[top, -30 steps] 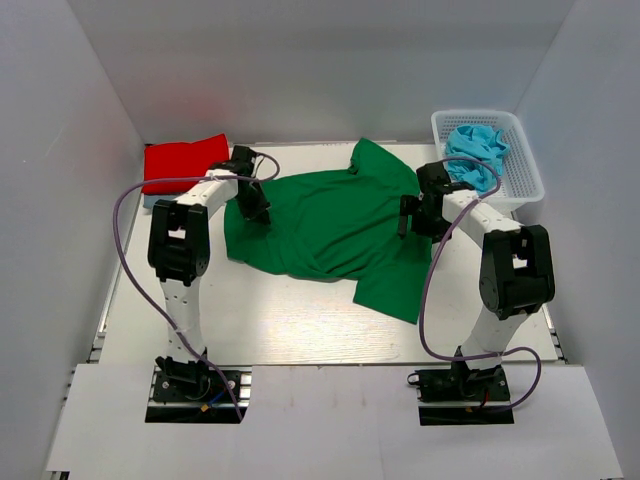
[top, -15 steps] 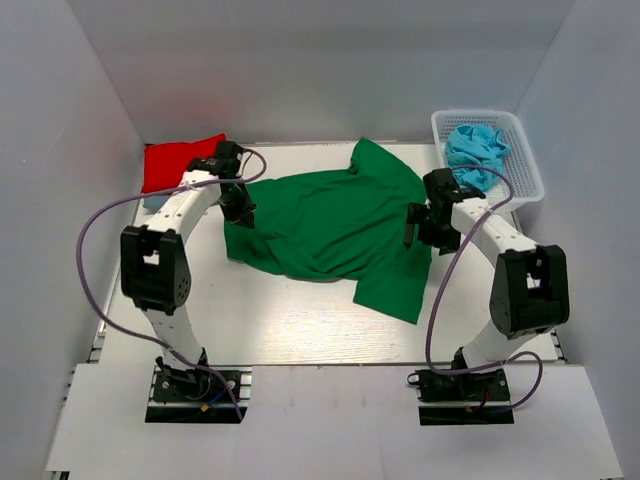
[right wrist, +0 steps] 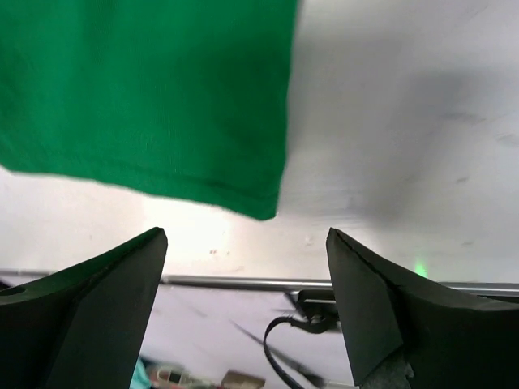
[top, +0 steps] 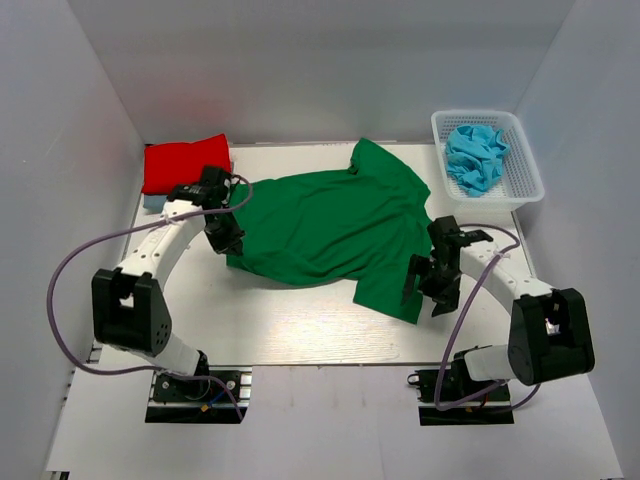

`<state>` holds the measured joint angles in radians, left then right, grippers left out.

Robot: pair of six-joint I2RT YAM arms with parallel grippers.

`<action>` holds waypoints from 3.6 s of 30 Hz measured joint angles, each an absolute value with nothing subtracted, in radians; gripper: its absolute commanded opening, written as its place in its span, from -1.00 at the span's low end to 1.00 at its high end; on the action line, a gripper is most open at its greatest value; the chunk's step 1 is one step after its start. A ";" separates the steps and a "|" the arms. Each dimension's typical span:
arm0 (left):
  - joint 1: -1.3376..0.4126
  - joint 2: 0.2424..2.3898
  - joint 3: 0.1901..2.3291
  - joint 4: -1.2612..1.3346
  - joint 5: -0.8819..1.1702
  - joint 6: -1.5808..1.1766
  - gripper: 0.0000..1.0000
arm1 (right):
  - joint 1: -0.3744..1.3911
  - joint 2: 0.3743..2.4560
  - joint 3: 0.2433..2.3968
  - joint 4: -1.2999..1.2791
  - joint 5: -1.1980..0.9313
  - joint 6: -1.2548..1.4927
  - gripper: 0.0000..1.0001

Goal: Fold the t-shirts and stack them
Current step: Flatten out the tshirt

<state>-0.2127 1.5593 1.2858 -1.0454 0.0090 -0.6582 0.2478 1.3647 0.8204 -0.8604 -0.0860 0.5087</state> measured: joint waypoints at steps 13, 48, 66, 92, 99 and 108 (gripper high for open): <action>-0.213 1.429 1.132 -0.981 0.014 -0.709 -1.00 | 0.332 1.378 0.702 -0.749 -0.149 0.592 0.42; -0.213 1.158 1.329 -0.878 -0.034 -0.710 -1.00 | 0.339 1.097 1.171 -0.577 0.263 0.497 -1.00; -0.212 1.061 1.912 -0.977 -0.281 -0.643 -1.00 | 0.339 0.961 1.582 -0.310 0.513 0.136 -1.00; -0.213 0.795 2.172 -0.991 -0.202 -0.546 -1.00 | 0.340 0.675 1.847 -0.404 -0.038 0.070 -1.00; -0.212 0.808 1.832 -0.930 -0.251 -0.550 -1.00 | 0.340 0.698 1.502 -0.333 0.036 0.072 -1.00; -0.205 1.066 1.288 -0.700 -0.373 -0.569 -1.00 | 0.340 0.971 1.077 -0.146 0.160 0.080 -1.00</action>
<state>-0.2054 1.0664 1.2881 -0.7002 -0.3729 -0.5690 0.3397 0.9710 1.0771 -0.1463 0.1600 0.0803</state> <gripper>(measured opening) 0.011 0.015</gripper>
